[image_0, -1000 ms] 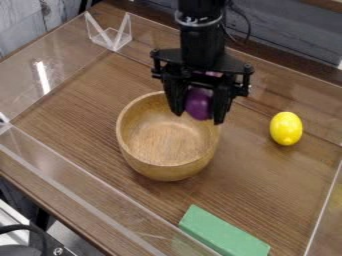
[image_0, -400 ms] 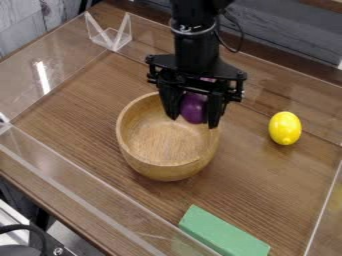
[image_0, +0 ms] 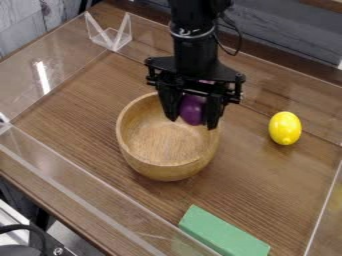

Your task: Put the purple eggplant in the brown bowl

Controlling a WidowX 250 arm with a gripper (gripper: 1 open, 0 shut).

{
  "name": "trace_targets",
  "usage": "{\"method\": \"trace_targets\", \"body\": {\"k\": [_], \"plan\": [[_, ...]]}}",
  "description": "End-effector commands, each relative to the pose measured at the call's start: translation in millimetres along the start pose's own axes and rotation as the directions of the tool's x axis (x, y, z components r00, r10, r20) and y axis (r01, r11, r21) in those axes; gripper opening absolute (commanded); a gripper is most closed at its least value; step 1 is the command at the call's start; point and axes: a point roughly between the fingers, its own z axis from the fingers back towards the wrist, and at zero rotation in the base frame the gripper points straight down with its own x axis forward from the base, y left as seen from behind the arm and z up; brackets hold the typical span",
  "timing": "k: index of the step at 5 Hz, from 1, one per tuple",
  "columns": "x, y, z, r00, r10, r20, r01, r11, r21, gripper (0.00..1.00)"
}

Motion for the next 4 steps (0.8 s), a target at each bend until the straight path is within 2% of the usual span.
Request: {"method": "trace_targets", "body": {"k": [1,4], "plan": [[6.0,1,4.8,0.999,0.007,0.033,-0.007,1.0,-0.001,0.0],[1.7,7,-26.4,1.0,0.019,0.01,-0.019,1.0,0.02,0.0]]}}
